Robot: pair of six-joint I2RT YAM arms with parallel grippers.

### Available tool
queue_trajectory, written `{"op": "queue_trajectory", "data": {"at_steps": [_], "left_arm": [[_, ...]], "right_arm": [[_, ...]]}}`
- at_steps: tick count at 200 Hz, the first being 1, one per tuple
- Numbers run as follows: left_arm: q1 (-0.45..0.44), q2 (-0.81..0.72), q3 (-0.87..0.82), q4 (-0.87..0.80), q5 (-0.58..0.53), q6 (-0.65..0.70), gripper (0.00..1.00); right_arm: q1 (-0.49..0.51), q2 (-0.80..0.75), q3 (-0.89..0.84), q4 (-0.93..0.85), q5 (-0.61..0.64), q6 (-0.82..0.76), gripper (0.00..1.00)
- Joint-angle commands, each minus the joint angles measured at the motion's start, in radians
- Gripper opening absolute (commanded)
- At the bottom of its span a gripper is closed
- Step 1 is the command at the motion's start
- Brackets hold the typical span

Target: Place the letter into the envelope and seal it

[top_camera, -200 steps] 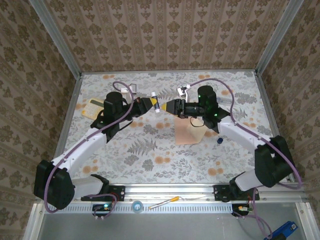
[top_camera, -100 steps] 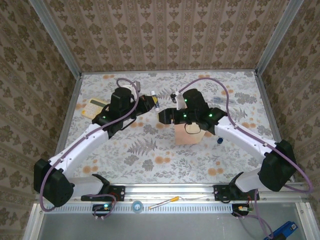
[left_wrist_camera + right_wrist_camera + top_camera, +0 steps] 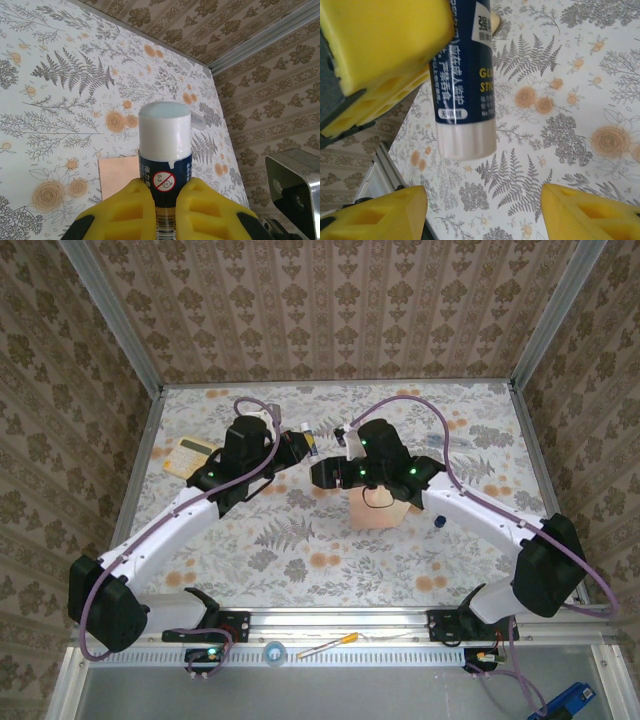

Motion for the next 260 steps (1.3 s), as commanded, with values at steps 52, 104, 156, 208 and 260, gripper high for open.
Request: {"op": "queue_trajectory", "data": {"at_steps": [52, 104, 156, 208, 260], "left_arm": [[-0.002, -0.002, -0.007, 0.056, 0.028, -0.038, 0.07], [0.001, -0.001, -0.015, 0.082, 0.045, -0.061, 0.07], [0.007, -0.004, -0.026, 0.102, 0.056, -0.079, 0.08], [0.016, -0.007, -0.038, 0.123, 0.075, -0.092, 0.07], [0.025, -0.021, -0.079, 0.182, 0.127, -0.108, 0.08]], "right_arm": [[-0.035, 0.022, -0.002, 0.131, -0.100, 0.054, 0.56], [-0.052, 0.025, -0.023, 0.180, -0.140, 0.082, 0.44], [-0.067, 0.024, -0.048, 0.220, -0.164, 0.107, 0.38], [-0.091, 0.011, -0.083, 0.293, -0.212, 0.155, 0.32], [-0.155, 0.009, -0.156, 0.511, -0.344, 0.300, 0.29]]}}
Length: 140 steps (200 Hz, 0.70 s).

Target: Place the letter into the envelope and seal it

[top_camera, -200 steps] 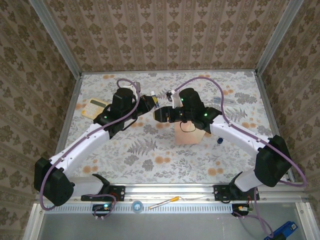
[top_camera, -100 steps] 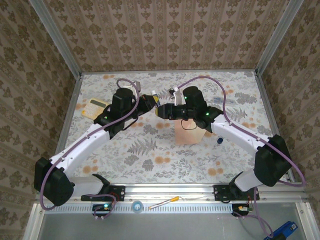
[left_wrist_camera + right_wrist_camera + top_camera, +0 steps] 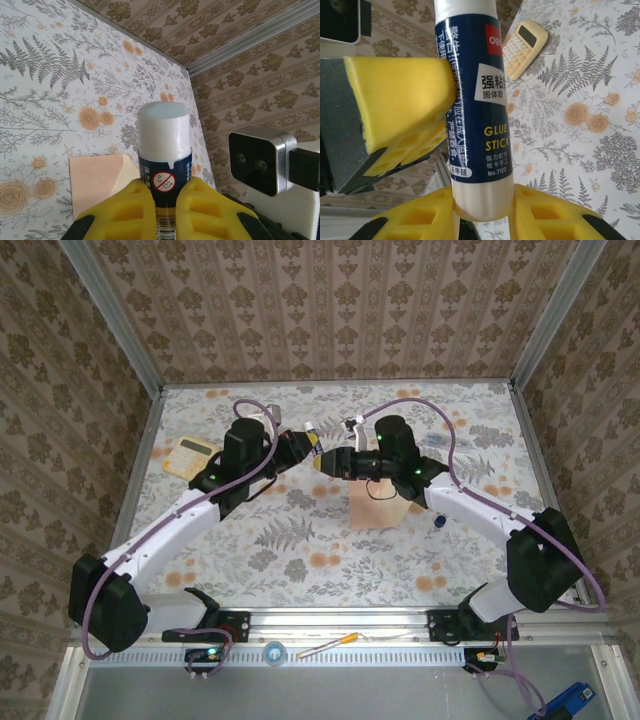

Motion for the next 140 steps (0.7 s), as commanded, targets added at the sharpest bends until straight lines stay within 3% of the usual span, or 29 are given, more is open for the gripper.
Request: {"op": "queue_trajectory", "data": {"at_steps": [1, 67, 140], "left_arm": [[0.011, -0.021, -0.021, 0.051, 0.043, -0.011, 0.08], [0.018, -0.051, -0.052, 0.121, 0.105, -0.010, 0.08], [0.019, -0.069, -0.081, 0.197, 0.146, -0.029, 0.08]], "right_arm": [[-0.038, -0.011, -0.032, 0.160, -0.078, 0.095, 0.29], [-0.099, 0.034, -0.101, 0.547, -0.215, 0.367, 0.31], [-0.113, 0.124, -0.108, 0.874, -0.247, 0.609, 0.33]]}}
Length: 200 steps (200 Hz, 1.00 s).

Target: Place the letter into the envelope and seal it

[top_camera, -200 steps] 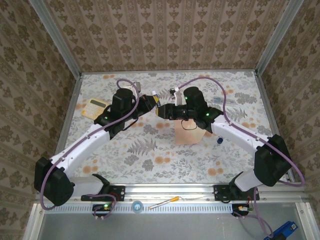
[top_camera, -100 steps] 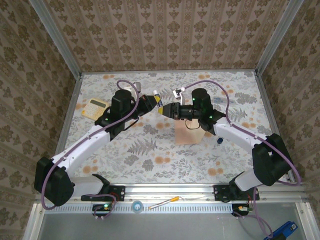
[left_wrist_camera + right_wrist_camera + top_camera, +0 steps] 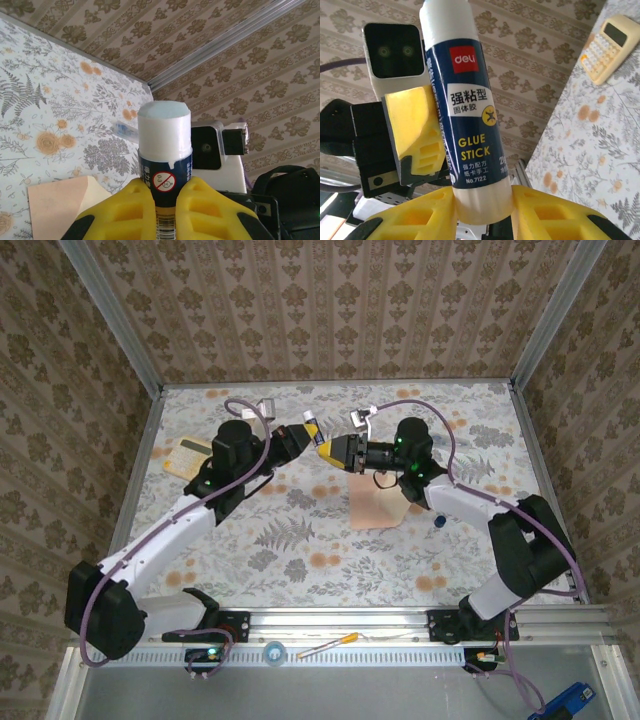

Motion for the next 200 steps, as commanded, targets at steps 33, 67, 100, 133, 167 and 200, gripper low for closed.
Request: {"op": "queue_trajectory", "data": {"at_steps": [33, 67, 100, 133, 167, 200], "left_arm": [[0.001, -0.027, -0.028, 0.014, 0.071, -0.011, 0.08], [0.008, -0.029, -0.026, 0.012, 0.074, -0.011, 0.08], [0.026, -0.027, -0.019, -0.004, 0.075, 0.000, 0.08], [0.048, -0.019, 0.021, -0.081, 0.063, 0.042, 0.08], [0.051, 0.003, 0.102, -0.236, -0.008, 0.118, 0.08], [0.012, 0.042, 0.194, -0.362, -0.082, 0.174, 0.08]], "right_arm": [[-0.023, 0.079, 0.000, 0.341, 0.024, 0.205, 0.33], [-0.022, 0.030, 0.001, 0.188, 0.025, 0.096, 0.33], [-0.022, -0.089, 0.035, -0.215, 0.041, -0.170, 0.38], [-0.020, -0.222, 0.127, -0.758, 0.153, -0.522, 0.63], [0.021, -0.262, 0.205, -1.042, 0.309, -0.702, 0.67], [0.132, -0.214, 0.313, -1.216, 0.512, -0.800, 0.67]]}}
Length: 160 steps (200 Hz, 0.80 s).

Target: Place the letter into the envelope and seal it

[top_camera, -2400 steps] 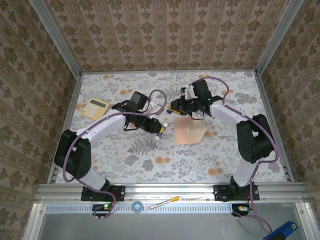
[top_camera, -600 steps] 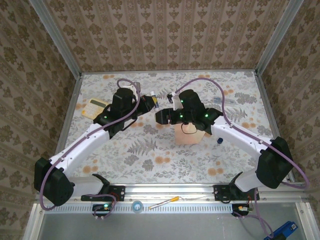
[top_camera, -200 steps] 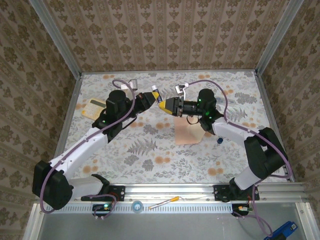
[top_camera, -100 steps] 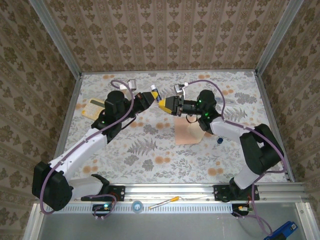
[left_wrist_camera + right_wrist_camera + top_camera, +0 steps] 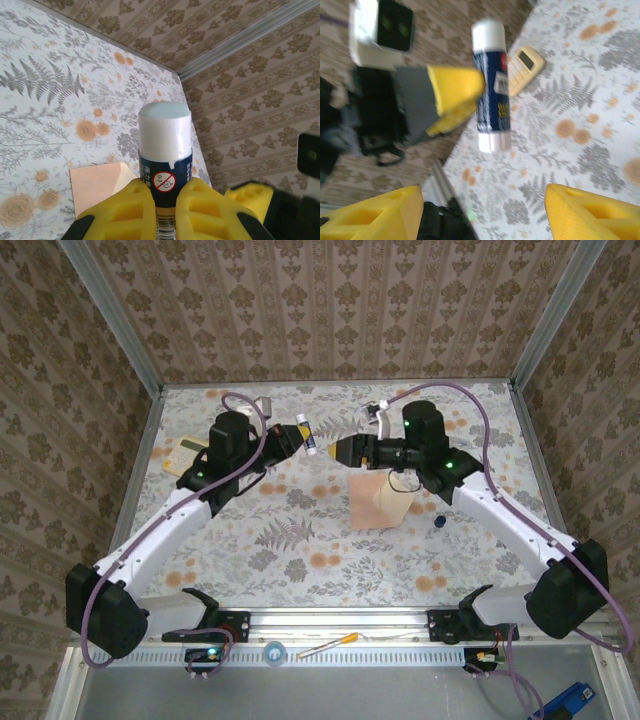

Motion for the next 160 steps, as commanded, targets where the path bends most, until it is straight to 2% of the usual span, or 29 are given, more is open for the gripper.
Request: {"op": "queue_trajectory", "data": {"at_steps": [1, 18, 45, 102, 160], "left_arm": [[-0.032, 0.021, 0.081, -0.106, -0.069, 0.076, 0.08], [-0.061, 0.038, 0.114, -0.139, -0.098, 0.092, 0.08], [-0.090, 0.045, 0.125, -0.139, -0.111, 0.094, 0.08], [-0.097, 0.029, 0.089, -0.105, -0.093, 0.058, 0.08], [-0.100, 0.019, 0.066, -0.076, -0.079, 0.035, 0.08]], "right_arm": [[0.075, 0.036, 0.080, -0.248, 0.203, -0.158, 0.67], [0.116, 0.059, 0.112, -0.264, 0.272, -0.175, 0.67], [0.157, 0.110, 0.142, -0.245, 0.312, -0.181, 0.66], [0.169, 0.146, 0.158, -0.193, 0.320, -0.176, 0.61], [0.169, 0.171, 0.162, -0.153, 0.300, -0.169, 0.49]]}}
